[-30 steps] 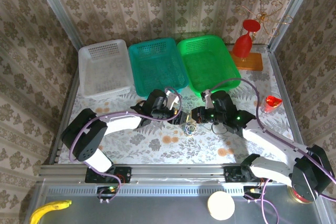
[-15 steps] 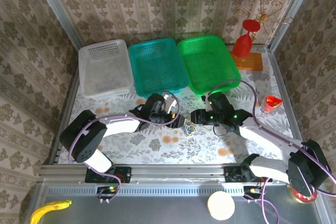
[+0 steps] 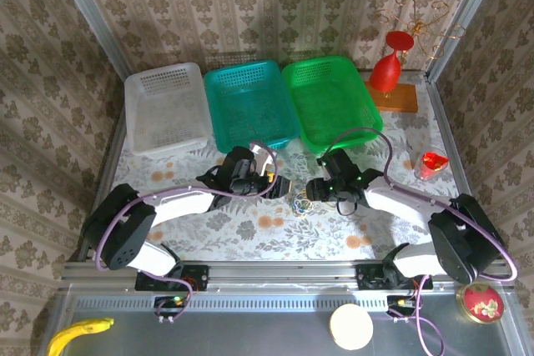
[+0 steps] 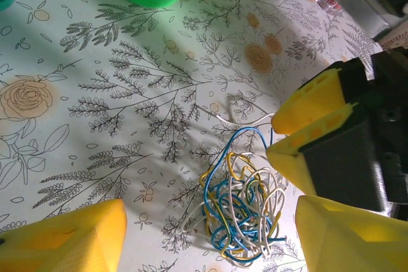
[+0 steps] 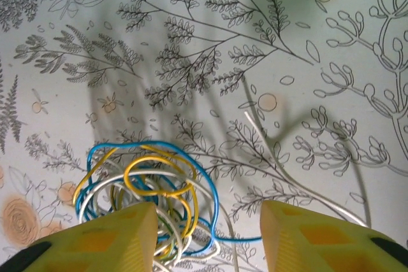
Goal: Untangle the cables
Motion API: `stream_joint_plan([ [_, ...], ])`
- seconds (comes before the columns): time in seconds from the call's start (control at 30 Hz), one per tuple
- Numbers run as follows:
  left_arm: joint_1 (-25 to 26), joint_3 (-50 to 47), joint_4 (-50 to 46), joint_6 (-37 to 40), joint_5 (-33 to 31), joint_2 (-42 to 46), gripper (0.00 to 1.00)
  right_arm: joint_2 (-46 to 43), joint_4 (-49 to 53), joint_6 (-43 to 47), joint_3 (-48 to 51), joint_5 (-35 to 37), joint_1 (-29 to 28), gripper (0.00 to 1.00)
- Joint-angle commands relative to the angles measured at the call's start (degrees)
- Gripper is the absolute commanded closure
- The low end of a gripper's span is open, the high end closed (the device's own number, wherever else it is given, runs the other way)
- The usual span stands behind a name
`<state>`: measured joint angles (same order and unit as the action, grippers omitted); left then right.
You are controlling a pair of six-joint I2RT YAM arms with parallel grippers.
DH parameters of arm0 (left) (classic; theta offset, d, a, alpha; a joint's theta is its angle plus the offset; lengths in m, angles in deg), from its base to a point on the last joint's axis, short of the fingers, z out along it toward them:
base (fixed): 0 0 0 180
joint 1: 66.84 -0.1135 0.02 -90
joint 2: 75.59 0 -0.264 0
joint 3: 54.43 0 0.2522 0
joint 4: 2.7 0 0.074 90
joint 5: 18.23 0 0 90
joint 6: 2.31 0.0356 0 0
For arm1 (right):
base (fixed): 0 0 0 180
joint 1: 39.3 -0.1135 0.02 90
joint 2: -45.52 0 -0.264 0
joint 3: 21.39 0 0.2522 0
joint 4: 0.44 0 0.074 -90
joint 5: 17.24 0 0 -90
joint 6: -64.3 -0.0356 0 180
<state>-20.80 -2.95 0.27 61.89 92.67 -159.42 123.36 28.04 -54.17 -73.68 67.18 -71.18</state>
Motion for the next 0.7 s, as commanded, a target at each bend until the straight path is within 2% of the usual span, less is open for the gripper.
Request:
stream_joint_plan([
  [0.0, -0.18, -0.87, 0.17, -0.58, -0.78, 1.61, 0.28, 2.22, -1.85, 1.12, -2.16, 1.56, 0.59, 0.56],
  [0.27, -0.22, -0.8, -0.01, -0.6, -0.57, 2.34, 0.28, 7.97, -4.03, 1.64, -3.55, 0.61, 1.07, 0.68],
  [0.4, -0.21, -0.55, -0.51, -0.27, -0.6, 2.58, 0.28, 7.59, -3.21, 2.18, -4.26, -0.36, 1.29, 0.88],
  [0.5, -0.21, -0.47, -1.07, 0.48, -0.6, 2.88, 0.28, 4.52, -1.49, 2.24, -4.48, -1.04, 1.29, 0.99],
  [0.67, -0.18, -0.04, -2.25, 2.75, -0.53, 3.24, 0.27, -2.7, 0.94, 2.0, -5.05, -3.38, 1.29, 1.0],
])
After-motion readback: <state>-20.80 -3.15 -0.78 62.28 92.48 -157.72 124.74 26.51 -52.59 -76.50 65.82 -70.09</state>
